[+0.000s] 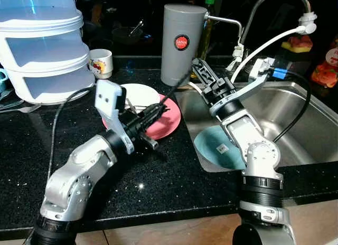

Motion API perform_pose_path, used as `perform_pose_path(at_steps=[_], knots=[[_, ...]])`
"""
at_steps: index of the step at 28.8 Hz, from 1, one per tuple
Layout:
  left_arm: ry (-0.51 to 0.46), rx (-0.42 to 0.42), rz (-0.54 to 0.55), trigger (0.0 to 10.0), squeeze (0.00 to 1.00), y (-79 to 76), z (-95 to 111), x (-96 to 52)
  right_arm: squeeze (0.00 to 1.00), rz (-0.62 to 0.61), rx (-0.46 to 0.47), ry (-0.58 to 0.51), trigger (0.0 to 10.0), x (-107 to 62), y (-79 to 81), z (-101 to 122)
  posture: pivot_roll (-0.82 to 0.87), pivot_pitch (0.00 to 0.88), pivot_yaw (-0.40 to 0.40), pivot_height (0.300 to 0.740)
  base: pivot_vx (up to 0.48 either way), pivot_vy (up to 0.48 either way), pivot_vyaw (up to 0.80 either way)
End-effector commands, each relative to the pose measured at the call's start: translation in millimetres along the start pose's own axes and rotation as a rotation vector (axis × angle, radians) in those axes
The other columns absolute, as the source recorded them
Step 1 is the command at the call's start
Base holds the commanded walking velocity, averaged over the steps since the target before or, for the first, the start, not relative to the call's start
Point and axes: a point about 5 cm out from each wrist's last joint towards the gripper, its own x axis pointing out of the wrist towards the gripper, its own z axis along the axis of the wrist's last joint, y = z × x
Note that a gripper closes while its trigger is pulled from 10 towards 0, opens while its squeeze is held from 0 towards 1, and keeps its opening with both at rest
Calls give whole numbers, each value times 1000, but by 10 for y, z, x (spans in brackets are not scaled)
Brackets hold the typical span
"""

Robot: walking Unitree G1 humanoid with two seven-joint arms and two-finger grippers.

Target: Kitchen organization

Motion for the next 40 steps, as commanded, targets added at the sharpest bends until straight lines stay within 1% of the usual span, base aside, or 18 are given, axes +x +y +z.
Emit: perform_pose_path(at_steps=[1, 6, 7, 8, 9, 10, 24, 25, 26, 27, 28, 29, 30, 35, 36, 37, 39, 40], knots=[[26, 2, -33, 0, 0, -53, -29, 0, 0, 36, -4, 24, 10000, -9, 51, -27, -12, 36, -22, 740, 0, 0, 0], [23, 3, -34, 0, 0, -46, -20, 3, 0, 31, -18, 40, 10000, -13, 35, -50, -12, 36, -22, 740, 0, 0, 0], [23, 4, -34, 0, 0, -43, -18, 2, 0, 25, -15, 36, 4784, -14, 23, -48, -12, 36, -22, 740, 0, 0, 0], [23, 5, -32, 0, 0, -39, -17, 1, 0, 18, -9, 30, 3765, -15, 10, -44, -12, 36, -22, 740, 0, 0, 0], [23, 5, -32, 0, 0, -39, -17, 1, 0, 18, -9, 30, 3765, -15, 10, -44, -12, 36, -22, 740, 0, 0, 0], [23, 6, -29, 0, 0, -33, -15, -2, 0, 15, 2, 24, 0, -15, -1, -36, -10, 36, -22, 740, 0, 0, 0], [28, 13, -26, 0, 0, -23, -8, -6, 0, 3, 29, -12, 0, -21, -34, 20, -9, 37, -20, 740, 0, 0, 0], [27, 15, -25, 1412, 0, -22, -7, -5, 0, 0, 32, -18, 0, -19, -39, 30, -9, 37, -20, 740, 0, 0, 0], [28, 14, -27, 10000, 0, -24, -7, -5, 0, -4, 35, -24, 0, -17, -44, 41, -9, 37, -20, 740, 0, 0, 0], [26, 16, -30, 10000, 0, -26, -6, -4, 0, -7, 38, -29, 0, -16, -48, 50, -9, 37, -20, 740, 0, 0, 0], [23, 18, -32, 10000, 235, -28, -2, -2, 0, -11, 42, -38, 0, -12, -53, 64, -9, 37, -20, 740, 0, 0, 0], [23, 18, -32, 10000, 235, -28, -2, -2, 0, -11, 42, -38, 0, -12, -53, 64, -9, 37, -20, 740, 0, 0, 0], [18, 17, -32, 10000, 1000, -28, 5, 0, 0, -17, 47, -50, 0, -6, -59, 85, -9, 37, -20, 740, 0, 0, 0], [-2, 42, -23, 10000, 1000, -23, 54, 24, 0, -36, 93, -129, 0, 23, -92, 261, -11, 34, -21, 740, 0, 0, 0], [-10, 47, -22, 10000, 522, -21, 74, 27, 0, -32, 102, -146, 0, 28, -92, 306, -11, 34, -21, 740, 0, 0, 0], [-15, 50, -23, 10000, 0, -21, 87, 29, 0, -30, 108, -157, 0, 31, -92, 335, -11, 34, -21, 740, 0, 0, 0], [-46, 65, -52, 10000, 0, -62, 165, 45, 0, -26, 89, -186, 0, 35, -106, 456, -13, 36, -23, 740, 0, 0, 0], [-46, 65, -52, 10000, 0, -62, 165, 45, 0, -26, 89, -186, 0, 35, -106, 456, -13, 36, -23, 740, 0, 0, 0]])
